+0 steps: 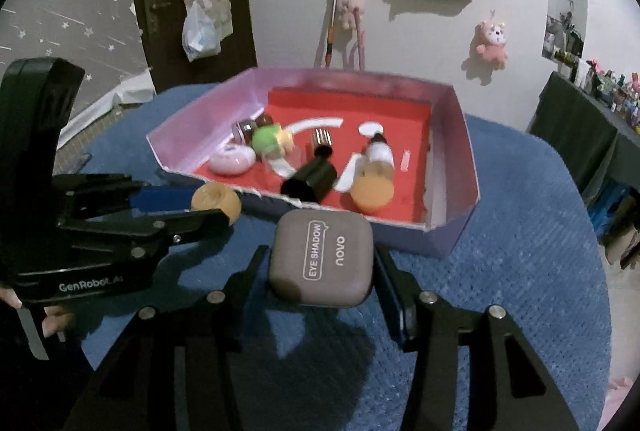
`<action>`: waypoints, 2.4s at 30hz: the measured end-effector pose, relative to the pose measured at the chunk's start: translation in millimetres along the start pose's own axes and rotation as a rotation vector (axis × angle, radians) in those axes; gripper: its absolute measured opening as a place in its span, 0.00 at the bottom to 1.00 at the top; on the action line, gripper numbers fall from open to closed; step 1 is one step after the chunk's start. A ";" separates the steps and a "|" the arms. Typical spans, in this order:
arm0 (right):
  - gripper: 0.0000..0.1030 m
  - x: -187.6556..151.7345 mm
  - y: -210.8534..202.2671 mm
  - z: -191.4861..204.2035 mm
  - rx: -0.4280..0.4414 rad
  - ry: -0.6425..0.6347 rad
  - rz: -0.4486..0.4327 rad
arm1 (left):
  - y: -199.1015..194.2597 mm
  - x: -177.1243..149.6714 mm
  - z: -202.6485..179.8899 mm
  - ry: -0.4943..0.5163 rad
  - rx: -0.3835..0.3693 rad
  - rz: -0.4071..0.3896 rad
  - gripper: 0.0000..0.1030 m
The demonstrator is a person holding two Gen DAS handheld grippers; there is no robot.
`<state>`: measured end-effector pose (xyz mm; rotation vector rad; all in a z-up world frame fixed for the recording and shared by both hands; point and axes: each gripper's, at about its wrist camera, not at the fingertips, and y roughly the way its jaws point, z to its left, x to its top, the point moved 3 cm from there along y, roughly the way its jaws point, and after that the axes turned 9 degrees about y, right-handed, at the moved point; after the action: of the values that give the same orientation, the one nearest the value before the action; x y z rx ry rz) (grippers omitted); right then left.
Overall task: Organize rigid objects
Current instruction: 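Carry the gray case and orange sponge with both tools into the box, then lower the case and sponge onto the red paper and open both tools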
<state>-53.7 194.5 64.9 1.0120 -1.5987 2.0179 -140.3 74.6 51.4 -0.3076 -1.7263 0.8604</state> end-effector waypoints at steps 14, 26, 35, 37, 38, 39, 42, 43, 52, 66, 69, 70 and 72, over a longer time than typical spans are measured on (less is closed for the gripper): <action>0.52 6.2 -3.4 15.3 0.019 -0.006 -0.012 | -19.5 6.3 8.8 -0.025 -0.025 -0.033 0.34; 0.52 102.6 23.5 4.5 0.059 0.009 -0.022 | 11.2 88.9 54.3 0.054 -0.068 0.025 0.34; 0.52 159.4 118.8 -15.7 -0.014 0.076 0.145 | 81.6 116.2 82.4 0.114 -0.053 0.168 0.34; 0.52 164.7 141.7 -21.0 -0.035 0.089 0.194 | 99.4 119.3 86.6 0.123 -0.056 0.206 0.34; 0.52 165.1 148.4 -21.9 -0.043 0.093 0.207 | 106.5 120.7 87.8 0.125 -0.053 0.220 0.34; 0.52 165.5 157.2 -22.9 -0.051 0.097 0.229 | 113.5 122.4 89.7 0.126 -0.053 0.233 0.34; 0.52 166.1 179.8 -28.7 -0.086 0.106 0.290 | 131.0 123.1 94.1 0.124 -0.052 0.273 0.34; 0.52 166.0 187.3 -30.2 -0.096 0.108 0.311 | 134.2 123.7 95.0 0.125 -0.051 0.281 0.34; 0.52 162.5 211.3 -36.9 -0.149 0.086 0.386 | 157.3 122.3 104.8 0.106 -0.039 0.345 0.35; 0.52 161.6 217.5 -32.8 -0.172 0.061 0.405 | 160.9 120.4 104.0 0.081 -0.031 0.366 0.35; 0.52 161.1 217.4 -32.4 -0.173 0.059 0.406 | 159.6 119.9 100.4 0.083 -0.028 0.365 0.35; 0.52 161.0 217.1 -32.5 -0.173 0.057 0.406 | 159.8 119.5 100.2 0.081 -0.030 0.366 0.35; 0.52 161.3 217.5 -32.2 -0.172 0.061 0.407 | 158.9 119.2 100.7 0.076 -0.033 0.368 0.35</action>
<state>-318.7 140.2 31.3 0.5915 -2.0338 2.0841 -307.4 218.1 18.9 -0.6868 -1.6396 1.0694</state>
